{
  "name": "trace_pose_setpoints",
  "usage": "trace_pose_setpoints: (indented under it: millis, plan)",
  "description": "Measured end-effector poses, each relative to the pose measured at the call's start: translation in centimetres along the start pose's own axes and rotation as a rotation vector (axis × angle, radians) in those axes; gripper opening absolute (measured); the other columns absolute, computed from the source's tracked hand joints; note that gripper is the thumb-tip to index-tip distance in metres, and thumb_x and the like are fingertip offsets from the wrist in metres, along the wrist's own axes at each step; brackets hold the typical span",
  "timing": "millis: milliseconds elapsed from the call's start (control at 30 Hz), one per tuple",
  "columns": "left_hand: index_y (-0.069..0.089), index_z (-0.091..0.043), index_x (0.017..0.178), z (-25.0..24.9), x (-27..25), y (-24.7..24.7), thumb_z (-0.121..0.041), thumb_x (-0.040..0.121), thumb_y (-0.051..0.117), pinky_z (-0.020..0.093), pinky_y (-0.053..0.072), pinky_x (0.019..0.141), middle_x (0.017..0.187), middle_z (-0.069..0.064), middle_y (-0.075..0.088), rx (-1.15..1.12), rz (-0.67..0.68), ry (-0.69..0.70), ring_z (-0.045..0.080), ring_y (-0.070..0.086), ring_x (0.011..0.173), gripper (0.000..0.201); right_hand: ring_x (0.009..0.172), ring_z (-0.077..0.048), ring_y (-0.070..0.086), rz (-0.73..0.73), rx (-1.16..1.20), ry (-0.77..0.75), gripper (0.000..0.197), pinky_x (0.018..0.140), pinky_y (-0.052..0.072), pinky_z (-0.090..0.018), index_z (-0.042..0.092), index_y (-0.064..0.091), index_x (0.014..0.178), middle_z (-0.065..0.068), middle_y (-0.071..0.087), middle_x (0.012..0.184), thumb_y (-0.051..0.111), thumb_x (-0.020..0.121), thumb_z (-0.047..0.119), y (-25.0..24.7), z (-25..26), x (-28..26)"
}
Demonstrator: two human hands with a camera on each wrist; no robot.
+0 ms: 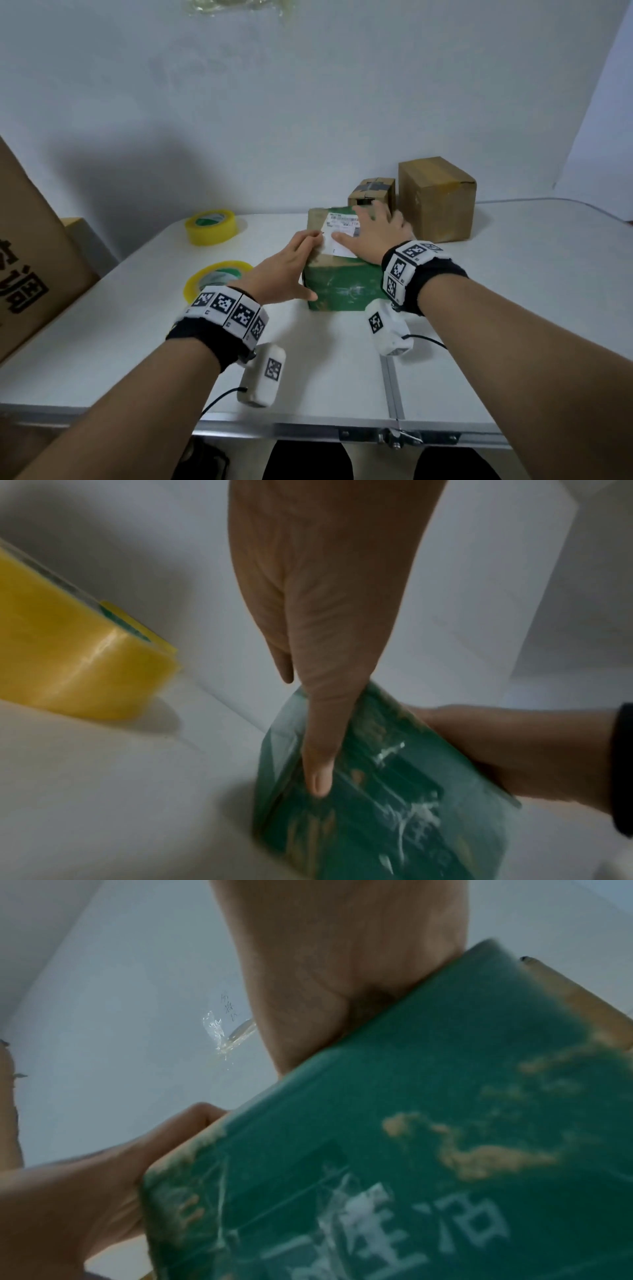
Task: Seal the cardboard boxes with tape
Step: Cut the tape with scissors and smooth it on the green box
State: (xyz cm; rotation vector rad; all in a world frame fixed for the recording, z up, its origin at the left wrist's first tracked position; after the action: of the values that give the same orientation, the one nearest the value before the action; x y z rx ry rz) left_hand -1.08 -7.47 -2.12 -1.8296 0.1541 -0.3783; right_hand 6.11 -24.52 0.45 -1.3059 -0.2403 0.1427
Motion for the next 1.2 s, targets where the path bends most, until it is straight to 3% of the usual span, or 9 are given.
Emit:
trace_pose_setpoints:
  millis: [100, 233, 433, 633, 800, 867, 1000, 1133, 1200]
  plan:
    - [0.03, -0.019, 0.147, -0.9, -0.2, -1.1, -0.053, 0.08, 0.069, 0.025, 0.034, 0.109, 0.148, -0.012, 0.029, -0.251, 0.102, -0.096, 0.004, 0.036, 0.131, 0.086, 0.147, -0.045, 0.004, 0.054, 0.057, 0.041, 0.08, 0.116, 0.017, -0.061, 0.036, 0.009, 0.156, 0.002, -0.01, 0.165, 0.032, 0.09, 0.074, 0.8, -0.2, -0.5]
    - [0.048, -0.02, 0.135, -0.6, 1.1, -4.3, -0.042, 0.097, 0.051, 0.029, 0.037, 0.106, 0.148, -0.012, 0.039, -0.507, -0.111, -0.231, 0.01, 0.044, 0.132, 0.043, 0.145, -0.046, 0.012, -0.018, 0.0, -0.047, 0.07, 0.114, 0.02, -0.057, 0.035, 0.018, 0.155, 0.0, -0.001, 0.165, 0.024, 0.094, 0.07, 0.6, 0.2, -1.9]
    - [0.039, -0.017, 0.145, 0.4, 5.9, -4.9, -0.037, 0.099, 0.05, 0.029, 0.037, 0.107, 0.146, 0.006, 0.044, -0.238, -0.082, -0.283, 0.022, 0.046, 0.129, 0.051, 0.145, -0.046, 0.012, -0.144, -0.039, -0.09, 0.069, 0.116, 0.02, -0.057, 0.033, 0.015, 0.155, -0.002, 0.006, 0.165, 0.02, 0.095, 0.069, 0.6, 0.0, -4.3]
    - [0.041, -0.021, 0.135, 2.6, 6.8, -3.9, -0.049, 0.087, 0.064, 0.038, 0.049, 0.1, 0.126, 0.003, 0.059, -0.611, -0.027, -0.496, 0.018, 0.058, 0.113, 0.06, 0.145, -0.043, 0.012, -0.124, -0.027, -0.076, 0.069, 0.113, 0.021, -0.056, 0.036, 0.014, 0.154, 0.002, 0.004, 0.165, 0.022, 0.095, 0.069, 0.7, -0.1, -4.3]
    - [0.043, -0.015, 0.129, 2.4, 6.2, -3.6, -0.034, 0.091, 0.066, 0.039, 0.054, 0.094, 0.125, 0.01, 0.06, -0.793, -0.038, -0.406, 0.022, 0.064, 0.106, 0.049, 0.145, -0.042, 0.012, -0.111, -0.001, -0.062, 0.068, 0.111, 0.024, -0.056, 0.037, 0.014, 0.154, 0.001, 0.003, 0.165, 0.024, 0.095, 0.07, 0.7, -0.1, -4.3]
    - [0.046, -0.022, 0.13, 2.1, 5.8, -3.9, -0.036, 0.092, 0.064, 0.044, 0.053, 0.095, 0.13, 0.005, 0.056, -0.711, -0.078, -0.363, 0.023, 0.062, 0.111, 0.045, 0.145, -0.041, 0.012, -0.098, 0.006, -0.054, 0.068, 0.11, 0.025, -0.055, 0.038, 0.015, 0.153, 0.002, 0.002, 0.165, 0.025, 0.095, 0.07, 0.6, -0.1, -4.4]
    - [0.034, -0.035, 0.144, 0.3, 4.3, -4.9, -0.031, 0.099, 0.053, 0.033, 0.046, 0.097, 0.151, -0.008, 0.034, -0.669, -0.177, -0.28, 0.016, 0.045, 0.126, 0.049, 0.146, -0.043, 0.013, -0.042, 0.079, -0.021, 0.067, 0.112, 0.027, -0.054, 0.03, 0.02, 0.154, -0.001, 0.002, 0.164, 0.035, 0.097, 0.062, 0.2, -0.3, -3.8]
    - [0.042, -0.054, 0.133, -0.9, 0.3, -4.4, -0.063, 0.085, 0.06, 0.037, 0.054, 0.095, 0.143, -0.007, 0.043, -0.72, 0.076, -0.356, 0.021, 0.049, 0.125, 0.051, 0.132, -0.028, 0.043, -0.151, 0.445, 0.009, 0.05, 0.103, 0.038, -0.033, 0.013, 0.042, 0.142, -0.011, 0.029, 0.154, 0.059, 0.095, 0.02, -1.2, -2.2, -2.5]
    - [0.042, -0.058, 0.132, -1.2, -1.3, -3.3, -0.063, 0.08, 0.066, 0.038, 0.056, 0.092, 0.144, -0.006, 0.042, -0.691, 0.223, -0.347, 0.021, 0.048, 0.127, 0.057, 0.121, -0.024, 0.053, -0.148, 0.571, 0.128, 0.043, 0.09, 0.04, -0.025, 0.01, 0.047, 0.136, -0.01, 0.049, 0.141, 0.058, 0.096, 0.02, -0.7, -4.0, -2.4]
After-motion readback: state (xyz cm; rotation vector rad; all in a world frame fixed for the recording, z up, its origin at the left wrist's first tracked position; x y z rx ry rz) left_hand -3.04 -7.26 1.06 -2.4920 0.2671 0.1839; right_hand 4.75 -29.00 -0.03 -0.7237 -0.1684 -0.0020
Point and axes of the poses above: each hand's wrist, its own x-axis towards the middle knuckle, its own y-axis out of the palm, z = x × y, the point moved 4 cm from there along x, towards the middle knuckle
